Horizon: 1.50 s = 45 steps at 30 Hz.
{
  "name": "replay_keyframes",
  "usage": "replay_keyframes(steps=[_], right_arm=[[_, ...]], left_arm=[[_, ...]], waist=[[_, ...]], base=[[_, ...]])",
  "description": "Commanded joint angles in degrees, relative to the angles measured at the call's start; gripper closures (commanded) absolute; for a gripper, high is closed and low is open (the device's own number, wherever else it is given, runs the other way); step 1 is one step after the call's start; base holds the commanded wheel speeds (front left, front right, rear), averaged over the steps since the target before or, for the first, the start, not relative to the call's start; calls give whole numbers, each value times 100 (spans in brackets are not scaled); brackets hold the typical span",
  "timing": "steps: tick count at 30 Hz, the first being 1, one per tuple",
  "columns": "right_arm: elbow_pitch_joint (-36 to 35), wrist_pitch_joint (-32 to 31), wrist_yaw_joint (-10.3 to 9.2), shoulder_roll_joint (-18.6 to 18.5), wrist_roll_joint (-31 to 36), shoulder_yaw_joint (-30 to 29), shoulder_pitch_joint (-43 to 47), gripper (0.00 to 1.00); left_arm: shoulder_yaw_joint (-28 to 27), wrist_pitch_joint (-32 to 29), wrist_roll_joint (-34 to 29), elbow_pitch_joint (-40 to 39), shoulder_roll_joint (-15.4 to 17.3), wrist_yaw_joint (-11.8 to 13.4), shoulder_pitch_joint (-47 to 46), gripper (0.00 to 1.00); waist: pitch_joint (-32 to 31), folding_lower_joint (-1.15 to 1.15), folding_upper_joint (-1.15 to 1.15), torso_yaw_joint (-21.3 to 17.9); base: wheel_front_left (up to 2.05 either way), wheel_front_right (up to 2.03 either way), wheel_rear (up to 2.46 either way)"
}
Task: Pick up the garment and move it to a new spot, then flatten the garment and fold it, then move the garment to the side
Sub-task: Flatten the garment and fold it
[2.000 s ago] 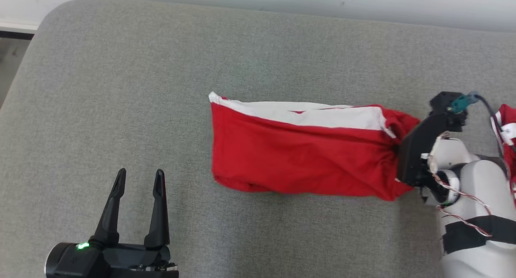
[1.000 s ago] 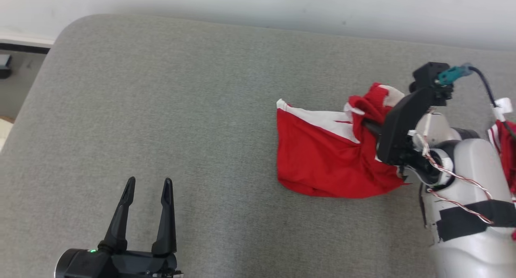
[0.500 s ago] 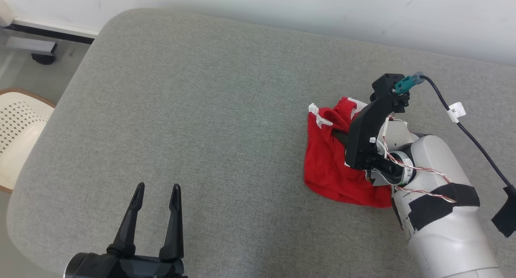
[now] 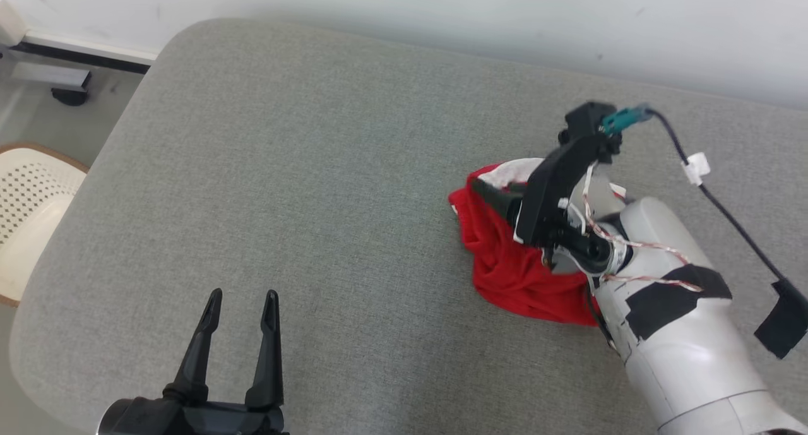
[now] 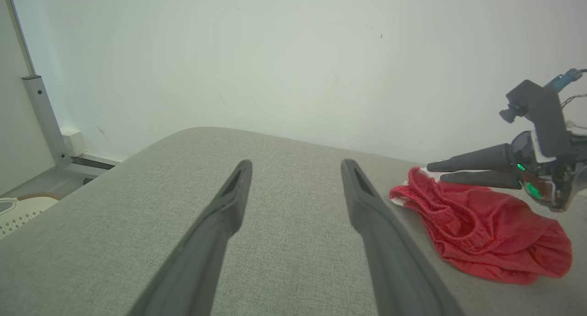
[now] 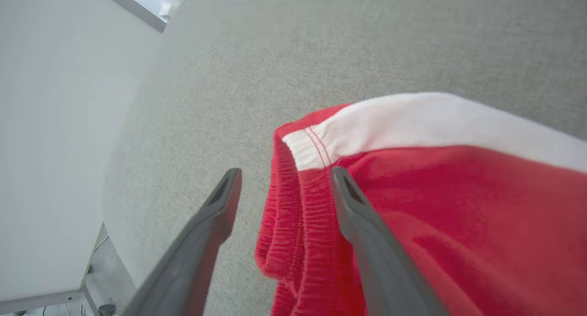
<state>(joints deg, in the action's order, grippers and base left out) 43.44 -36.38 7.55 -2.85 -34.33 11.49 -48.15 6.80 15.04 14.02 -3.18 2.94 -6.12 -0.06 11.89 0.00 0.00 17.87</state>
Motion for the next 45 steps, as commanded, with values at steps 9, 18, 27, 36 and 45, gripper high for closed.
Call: replay_keyframes(steps=[9,18,27,36,45], right_arm=[[-680,490,-13,-119,1206,-722,195,0],[-2130,134,-13,-85,2547,-1327,1381,0],[-2943,-14,-13,-4,2495,-566,2126,0],[-2265,223,-13,-5,2522,47,1998,85],[-1530,521,-13,-4,2377,580,1710,100]], left_arm=[[-178,16,-114,-115,-8,-20,194,0],[-57,16,-52,-82,-8,18,149,0],[-34,16,23,-55,-8,43,114,0],[40,16,101,-21,-9,44,36,0],[79,16,159,41,-9,46,16,0]], waist=[[-223,0,0,-329],[-304,0,0,-394],[-239,0,0,-360],[-122,0,0,-133],[-67,0,0,105]], base=[[0,0,0],[0,0,0],[0,0,0],[0,0,0],[0,0,0]])
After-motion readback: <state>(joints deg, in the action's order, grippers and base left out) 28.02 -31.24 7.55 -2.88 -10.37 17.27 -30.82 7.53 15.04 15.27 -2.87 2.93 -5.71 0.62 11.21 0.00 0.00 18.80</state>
